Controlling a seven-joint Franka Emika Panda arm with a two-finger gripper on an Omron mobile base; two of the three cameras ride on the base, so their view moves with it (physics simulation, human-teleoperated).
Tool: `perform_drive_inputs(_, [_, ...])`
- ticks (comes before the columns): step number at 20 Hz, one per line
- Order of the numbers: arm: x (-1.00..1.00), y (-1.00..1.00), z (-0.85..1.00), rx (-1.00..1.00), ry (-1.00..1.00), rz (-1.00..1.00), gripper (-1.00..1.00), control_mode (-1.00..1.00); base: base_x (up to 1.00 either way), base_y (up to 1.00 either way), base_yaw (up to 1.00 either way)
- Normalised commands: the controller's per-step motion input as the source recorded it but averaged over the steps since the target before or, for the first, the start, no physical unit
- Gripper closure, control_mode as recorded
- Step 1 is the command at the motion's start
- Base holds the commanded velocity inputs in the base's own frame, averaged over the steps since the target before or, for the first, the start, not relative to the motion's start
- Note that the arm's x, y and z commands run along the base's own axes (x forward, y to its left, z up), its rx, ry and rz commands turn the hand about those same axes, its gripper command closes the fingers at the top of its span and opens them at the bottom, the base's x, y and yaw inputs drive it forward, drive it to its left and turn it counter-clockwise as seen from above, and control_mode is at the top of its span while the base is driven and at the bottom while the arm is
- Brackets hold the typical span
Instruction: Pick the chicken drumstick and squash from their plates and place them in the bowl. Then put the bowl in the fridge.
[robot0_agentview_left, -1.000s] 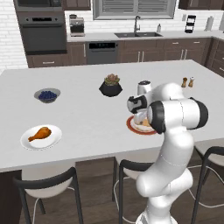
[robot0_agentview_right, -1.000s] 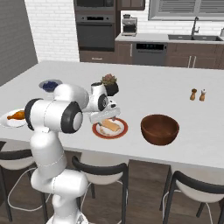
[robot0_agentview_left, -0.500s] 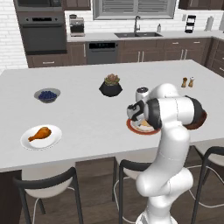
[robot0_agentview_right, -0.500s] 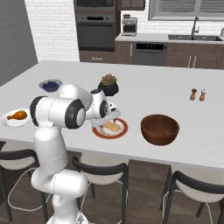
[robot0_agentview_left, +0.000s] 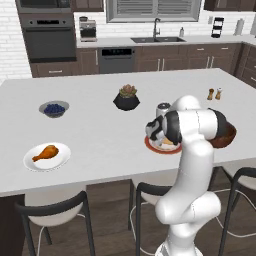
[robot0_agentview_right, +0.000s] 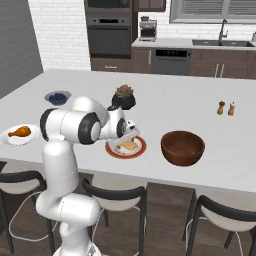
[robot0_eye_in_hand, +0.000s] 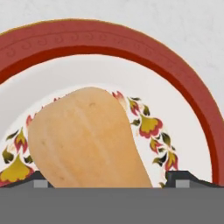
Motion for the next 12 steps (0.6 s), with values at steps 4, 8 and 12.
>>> perform_drive_inputs(4, [-0.12, 0.0, -0.36, 0.0, -0.03, 0.05, 1.0, -1.0, 0.0, 0.0, 0.0])
perform_drive_inputs(8, [-0.08, -0.06, -0.14, 0.0, -0.04, 0.07, 1.0, -1.0, 0.0, 0.0, 0.0])
perform_drive_inputs(12, [-0.26, -0.29, 0.11, 0.03, -0.01, 0.04, 1.0, -1.0, 0.0, 0.0, 0.0])
